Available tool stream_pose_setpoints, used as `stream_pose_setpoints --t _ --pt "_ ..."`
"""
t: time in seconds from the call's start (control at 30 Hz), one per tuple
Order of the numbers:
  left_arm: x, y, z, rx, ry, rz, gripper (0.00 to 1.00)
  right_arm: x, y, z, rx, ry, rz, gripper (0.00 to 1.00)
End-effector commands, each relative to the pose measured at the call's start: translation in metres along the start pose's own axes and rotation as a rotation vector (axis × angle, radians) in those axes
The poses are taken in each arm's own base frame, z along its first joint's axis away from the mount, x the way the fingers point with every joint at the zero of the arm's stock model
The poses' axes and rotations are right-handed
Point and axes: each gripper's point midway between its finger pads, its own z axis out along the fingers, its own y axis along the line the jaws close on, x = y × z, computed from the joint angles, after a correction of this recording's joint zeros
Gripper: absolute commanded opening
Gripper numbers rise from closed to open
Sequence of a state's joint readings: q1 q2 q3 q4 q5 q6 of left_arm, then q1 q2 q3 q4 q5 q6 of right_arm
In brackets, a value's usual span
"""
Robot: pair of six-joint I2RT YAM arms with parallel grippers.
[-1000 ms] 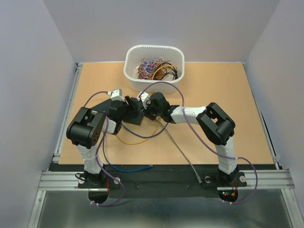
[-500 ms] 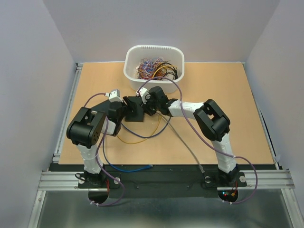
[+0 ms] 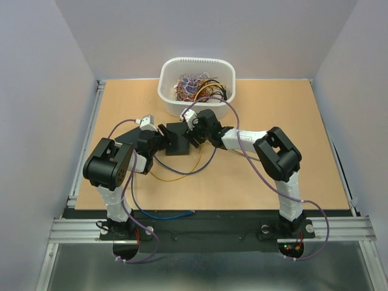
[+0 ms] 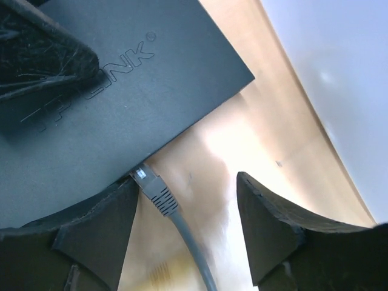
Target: Insert the plug into the switch port
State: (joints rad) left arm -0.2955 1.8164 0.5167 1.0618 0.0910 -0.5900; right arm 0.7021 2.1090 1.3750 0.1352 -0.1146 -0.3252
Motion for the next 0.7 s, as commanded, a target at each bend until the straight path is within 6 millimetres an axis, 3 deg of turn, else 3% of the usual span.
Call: stream_pose_setpoints --t 0.0,0.03,0.07,0.13,0.23,0.27,0.4,0.57,0.6,0.67 --pt "0.154 -0.001 -0.077 0.011 0.666 -0.183 0.66 -0.128 0.007 -0.045 0.03 -0.387 -0.046 0.74" --pt "0.153 -0.003 -0.075 0.016 0.666 -0.182 0.66 -0.135 0.004 -0.052 0.044 -0.4 -0.038 0.75" --pt "0.152 -0.003 -0.073 0.017 0.661 -0.18 0.66 -0.127 0.004 -0.055 0.051 -0.382 -0.023 0.88" --pt "0.151 -0.004 -0.07 0.018 0.663 -0.178 0.66 -0.133 0.001 -0.072 0.068 -0.387 -0.005 1.0" --pt "0.147 -0.007 -0.065 0.023 0.661 -0.178 0.66 -0.131 -0.005 -0.092 0.106 -0.361 0.039 1.0" --pt "0.145 -0.008 -0.063 0.028 0.654 -0.176 0.66 -0.117 -0.001 -0.094 0.103 -0.332 0.049 1.0" --pt "0.14 -0.011 -0.059 0.027 0.645 -0.172 0.66 -0.1 -0.001 -0.112 0.13 -0.312 0.096 1.0" --pt "0.135 -0.01 -0.056 0.014 0.633 -0.167 0.66 -0.087 -0.018 -0.139 0.264 -0.299 0.217 1.0" --pt "0.132 -0.013 -0.054 0.021 0.628 -0.162 0.66 -0.092 -0.021 -0.151 0.281 -0.324 0.243 1.0" --pt "0.126 -0.016 -0.052 0.029 0.616 -0.159 0.66 -0.078 -0.024 -0.161 0.327 -0.311 0.313 1.0"
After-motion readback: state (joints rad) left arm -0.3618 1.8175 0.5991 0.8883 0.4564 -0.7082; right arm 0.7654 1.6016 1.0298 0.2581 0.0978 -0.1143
